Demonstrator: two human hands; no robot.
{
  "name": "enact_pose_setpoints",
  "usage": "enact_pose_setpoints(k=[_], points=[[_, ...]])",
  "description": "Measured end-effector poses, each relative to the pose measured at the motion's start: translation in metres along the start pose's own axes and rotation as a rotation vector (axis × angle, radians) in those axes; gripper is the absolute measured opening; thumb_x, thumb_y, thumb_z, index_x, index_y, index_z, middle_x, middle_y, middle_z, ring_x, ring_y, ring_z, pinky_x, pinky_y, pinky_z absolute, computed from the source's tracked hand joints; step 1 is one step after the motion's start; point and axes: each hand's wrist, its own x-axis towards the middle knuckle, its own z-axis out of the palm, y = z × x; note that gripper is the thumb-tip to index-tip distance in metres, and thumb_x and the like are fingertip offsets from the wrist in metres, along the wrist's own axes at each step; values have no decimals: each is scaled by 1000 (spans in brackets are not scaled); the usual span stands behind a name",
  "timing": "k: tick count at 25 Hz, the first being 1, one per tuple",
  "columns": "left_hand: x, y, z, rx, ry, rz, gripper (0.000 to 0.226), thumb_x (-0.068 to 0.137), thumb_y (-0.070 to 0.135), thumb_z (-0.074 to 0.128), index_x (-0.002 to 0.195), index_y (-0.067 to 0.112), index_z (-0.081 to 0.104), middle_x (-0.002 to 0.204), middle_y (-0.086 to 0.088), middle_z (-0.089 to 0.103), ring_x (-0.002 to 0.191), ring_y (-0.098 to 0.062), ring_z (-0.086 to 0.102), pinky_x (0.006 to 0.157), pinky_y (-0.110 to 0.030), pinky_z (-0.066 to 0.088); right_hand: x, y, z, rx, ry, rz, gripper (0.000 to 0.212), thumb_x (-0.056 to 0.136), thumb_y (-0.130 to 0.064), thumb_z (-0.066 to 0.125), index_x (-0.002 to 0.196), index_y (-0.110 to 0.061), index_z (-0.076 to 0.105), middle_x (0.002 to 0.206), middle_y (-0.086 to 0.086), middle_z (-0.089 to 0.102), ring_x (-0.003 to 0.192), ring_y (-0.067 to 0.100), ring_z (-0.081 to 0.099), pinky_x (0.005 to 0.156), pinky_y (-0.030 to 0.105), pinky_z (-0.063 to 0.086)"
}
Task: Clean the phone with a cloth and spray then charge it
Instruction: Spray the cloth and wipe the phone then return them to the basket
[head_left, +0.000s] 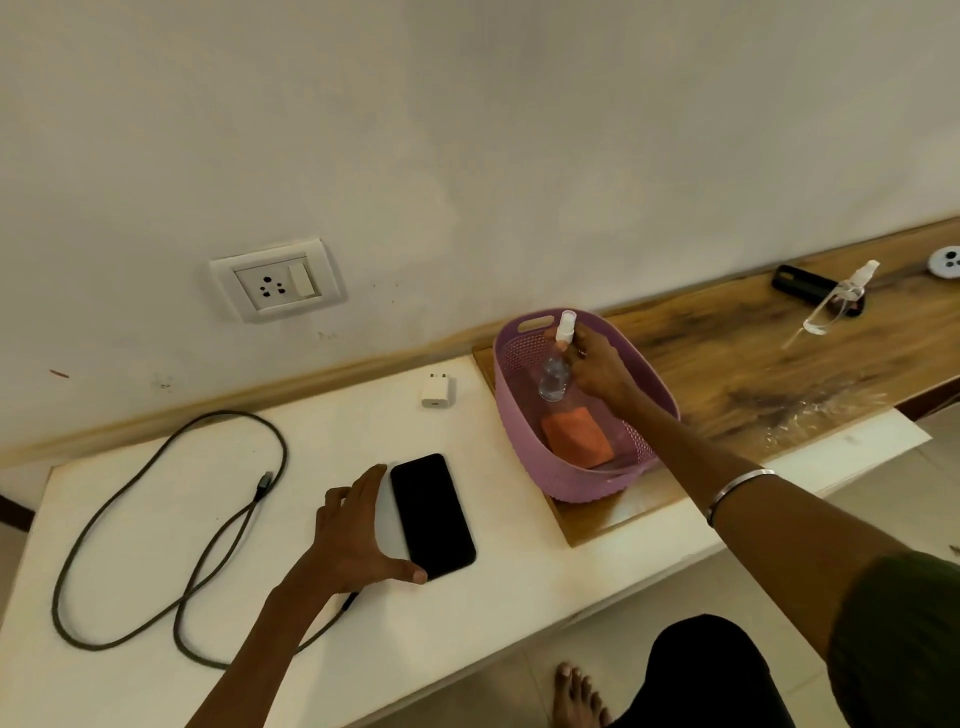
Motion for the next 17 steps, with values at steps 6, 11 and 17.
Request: enact_pose_setpoints(k=[6, 11, 17], points=[[-2, 2, 2, 24, -16, 13, 158, 29, 76, 81, 155, 30, -3, 156, 9, 20, 136, -20, 17, 113, -41, 22, -7, 8, -16, -21, -61, 45, 36, 93, -22, 58, 127, -10, 55, 120, 6, 65, 107, 22, 61, 90, 37, 52], [-2, 3, 8, 11, 5, 36, 159, 27, 77, 80, 154, 35, -5, 154, 12, 21, 133, -17, 15, 108, -38, 21, -19, 20, -8, -634, -322, 182, 29, 86, -15, 63, 114, -6, 59, 98, 9, 64, 92, 24, 62, 80, 33, 52], [-2, 1, 8, 32, -13, 57, 154, 31, 76, 79, 154, 36, -4, 153, 13, 21, 136, -18, 15, 111, -39, 18, -25, 10, 12, -897, -335, 166, 43, 91, -19, 58, 130, -5, 46, 121, 15, 59, 113, 30, 58, 97, 39, 46]])
